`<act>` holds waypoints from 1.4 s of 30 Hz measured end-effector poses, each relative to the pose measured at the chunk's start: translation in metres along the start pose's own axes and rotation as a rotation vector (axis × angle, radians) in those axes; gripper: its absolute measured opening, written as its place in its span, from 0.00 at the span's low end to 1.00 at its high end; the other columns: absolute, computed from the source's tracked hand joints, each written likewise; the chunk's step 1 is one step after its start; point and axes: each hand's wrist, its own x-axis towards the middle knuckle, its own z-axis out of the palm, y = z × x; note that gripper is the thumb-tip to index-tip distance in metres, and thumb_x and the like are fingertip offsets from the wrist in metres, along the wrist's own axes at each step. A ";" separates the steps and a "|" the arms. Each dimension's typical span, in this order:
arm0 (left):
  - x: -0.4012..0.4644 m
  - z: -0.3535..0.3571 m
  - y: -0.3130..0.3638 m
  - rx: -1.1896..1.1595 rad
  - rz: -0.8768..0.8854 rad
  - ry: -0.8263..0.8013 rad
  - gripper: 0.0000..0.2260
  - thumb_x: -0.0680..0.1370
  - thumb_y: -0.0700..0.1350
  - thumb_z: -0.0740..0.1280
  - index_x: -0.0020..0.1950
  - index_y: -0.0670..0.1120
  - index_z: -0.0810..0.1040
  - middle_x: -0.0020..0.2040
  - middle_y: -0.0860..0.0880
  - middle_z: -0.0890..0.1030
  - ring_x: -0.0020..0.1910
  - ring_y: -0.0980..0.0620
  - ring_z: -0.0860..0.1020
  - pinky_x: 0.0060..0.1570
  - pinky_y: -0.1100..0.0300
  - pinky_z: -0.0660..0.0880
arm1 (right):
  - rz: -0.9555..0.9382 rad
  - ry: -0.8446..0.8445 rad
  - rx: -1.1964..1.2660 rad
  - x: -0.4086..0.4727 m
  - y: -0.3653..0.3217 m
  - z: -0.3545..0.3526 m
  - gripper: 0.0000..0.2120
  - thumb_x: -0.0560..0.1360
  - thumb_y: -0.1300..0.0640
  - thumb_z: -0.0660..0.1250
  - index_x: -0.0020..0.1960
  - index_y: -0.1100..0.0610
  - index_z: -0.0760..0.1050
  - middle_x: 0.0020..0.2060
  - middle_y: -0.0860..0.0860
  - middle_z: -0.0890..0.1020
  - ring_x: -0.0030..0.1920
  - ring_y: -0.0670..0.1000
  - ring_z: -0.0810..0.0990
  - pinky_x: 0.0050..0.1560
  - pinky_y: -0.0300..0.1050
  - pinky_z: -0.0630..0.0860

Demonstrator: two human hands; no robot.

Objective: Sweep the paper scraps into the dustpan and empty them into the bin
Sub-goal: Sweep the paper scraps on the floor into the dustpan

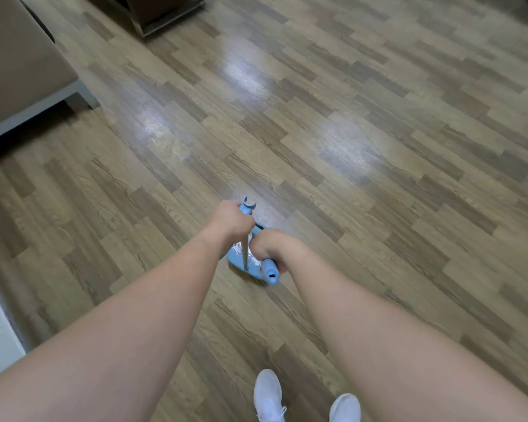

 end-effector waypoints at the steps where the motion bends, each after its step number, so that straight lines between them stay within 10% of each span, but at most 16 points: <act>1: 0.000 -0.001 0.002 -0.016 0.000 0.008 0.08 0.71 0.36 0.62 0.46 0.44 0.78 0.40 0.43 0.76 0.37 0.45 0.70 0.39 0.55 0.68 | 0.000 0.017 0.067 -0.001 -0.003 -0.003 0.12 0.77 0.65 0.50 0.37 0.61 0.65 0.37 0.58 0.73 0.37 0.55 0.73 0.44 0.47 0.70; 12: -0.031 -0.018 0.024 -0.059 -0.011 0.086 0.05 0.71 0.38 0.62 0.43 0.47 0.76 0.37 0.46 0.75 0.35 0.45 0.71 0.38 0.55 0.69 | 0.027 0.014 0.416 -0.062 0.001 -0.050 0.09 0.78 0.64 0.51 0.40 0.59 0.66 0.27 0.53 0.69 0.27 0.48 0.65 0.17 0.31 0.64; 33: -0.195 -0.053 0.142 -0.093 0.066 0.298 0.05 0.74 0.41 0.64 0.38 0.47 0.75 0.31 0.49 0.73 0.32 0.47 0.71 0.32 0.59 0.66 | -0.112 0.082 0.287 -0.217 -0.006 -0.128 0.14 0.76 0.57 0.61 0.33 0.59 0.70 0.28 0.50 0.70 0.24 0.45 0.68 0.16 0.28 0.60; 42: -0.258 -0.081 0.193 -0.143 0.044 0.471 0.05 0.73 0.40 0.64 0.38 0.46 0.77 0.32 0.49 0.74 0.34 0.47 0.73 0.34 0.59 0.69 | -0.307 -0.060 0.597 -0.289 -0.007 -0.160 0.08 0.72 0.58 0.59 0.36 0.58 0.72 0.18 0.50 0.71 0.16 0.44 0.69 0.16 0.30 0.65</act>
